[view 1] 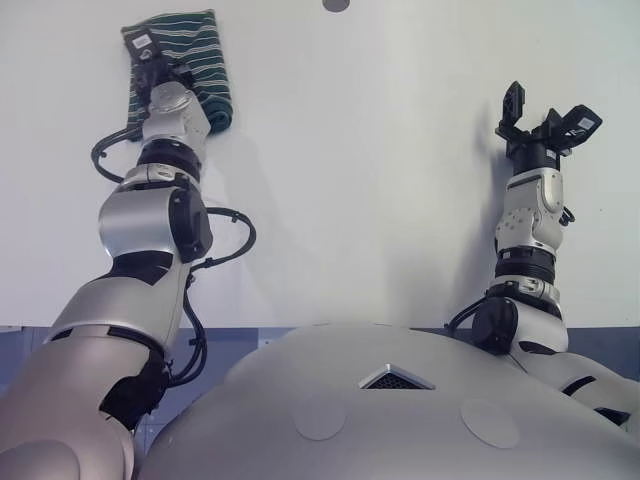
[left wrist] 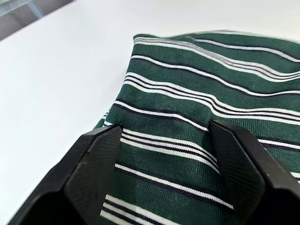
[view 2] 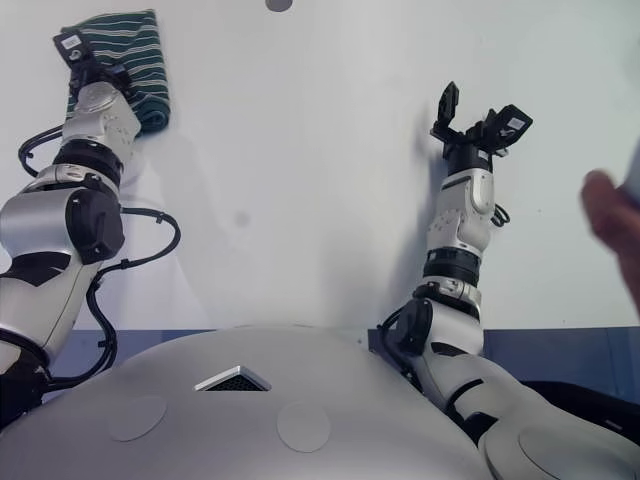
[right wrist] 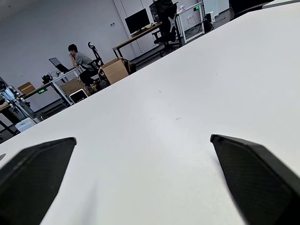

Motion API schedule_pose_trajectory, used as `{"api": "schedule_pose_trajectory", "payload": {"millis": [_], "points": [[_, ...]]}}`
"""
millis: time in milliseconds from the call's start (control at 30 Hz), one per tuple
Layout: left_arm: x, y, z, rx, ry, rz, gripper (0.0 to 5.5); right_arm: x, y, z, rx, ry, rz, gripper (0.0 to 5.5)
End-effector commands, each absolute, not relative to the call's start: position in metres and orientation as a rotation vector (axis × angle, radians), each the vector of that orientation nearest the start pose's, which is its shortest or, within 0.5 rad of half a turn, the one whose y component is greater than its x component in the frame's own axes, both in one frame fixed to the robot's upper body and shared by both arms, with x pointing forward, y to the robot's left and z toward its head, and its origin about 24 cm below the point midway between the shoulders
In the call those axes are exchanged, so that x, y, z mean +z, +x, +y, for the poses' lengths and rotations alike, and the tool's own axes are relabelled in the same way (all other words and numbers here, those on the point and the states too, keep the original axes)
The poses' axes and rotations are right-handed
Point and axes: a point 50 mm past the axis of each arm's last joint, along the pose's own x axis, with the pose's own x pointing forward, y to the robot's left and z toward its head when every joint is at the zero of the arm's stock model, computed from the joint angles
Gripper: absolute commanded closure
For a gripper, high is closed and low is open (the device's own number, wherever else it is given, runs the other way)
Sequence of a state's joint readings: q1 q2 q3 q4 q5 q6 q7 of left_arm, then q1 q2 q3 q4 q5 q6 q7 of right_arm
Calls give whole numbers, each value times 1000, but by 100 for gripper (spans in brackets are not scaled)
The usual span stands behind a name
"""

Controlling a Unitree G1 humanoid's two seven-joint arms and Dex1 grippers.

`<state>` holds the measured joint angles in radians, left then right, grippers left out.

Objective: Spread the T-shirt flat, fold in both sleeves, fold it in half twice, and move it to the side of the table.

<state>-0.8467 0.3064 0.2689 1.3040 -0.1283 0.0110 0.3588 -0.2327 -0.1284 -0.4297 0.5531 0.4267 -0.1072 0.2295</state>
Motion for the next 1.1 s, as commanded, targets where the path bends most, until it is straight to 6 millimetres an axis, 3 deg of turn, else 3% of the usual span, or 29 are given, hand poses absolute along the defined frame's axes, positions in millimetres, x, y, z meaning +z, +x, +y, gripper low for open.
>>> {"api": "schedule_pose_trajectory", "payload": {"millis": [33,167,233,267,333,367,433,500,600,800,900,1100], "points": [[84,387,241,491,4,267,215,-16,266,-251,-271,441,92,14],[150,415,201,300,41,-3,215,0,266,-250,-238,253,-20,14],[187,416,173,141,19,-245,215,20,272,-237,-144,45,-86,14],[194,406,158,32,12,-376,215,35,274,-227,-87,-28,-141,14],[179,374,130,-178,23,-499,215,58,269,-215,-24,-105,-234,14],[157,354,118,-275,29,-487,215,68,263,-213,-16,-127,-269,14],[95,309,107,-373,14,-320,215,77,255,-215,-39,-192,-309,14],[64,285,104,-363,-15,-207,215,76,251,-222,-105,-213,-303,14],[68,281,103,-302,-13,-214,215,85,254,-231,-146,-237,-316,14],[95,296,94,-307,-12,-282,215,102,276,-227,-151,-205,-354,14],[104,297,87,-306,0,-297,215,104,285,-221,-116,-205,-361,14],[105,294,103,-119,-62,-282,215,96,296,-196,31,-191,-334,14]]}}
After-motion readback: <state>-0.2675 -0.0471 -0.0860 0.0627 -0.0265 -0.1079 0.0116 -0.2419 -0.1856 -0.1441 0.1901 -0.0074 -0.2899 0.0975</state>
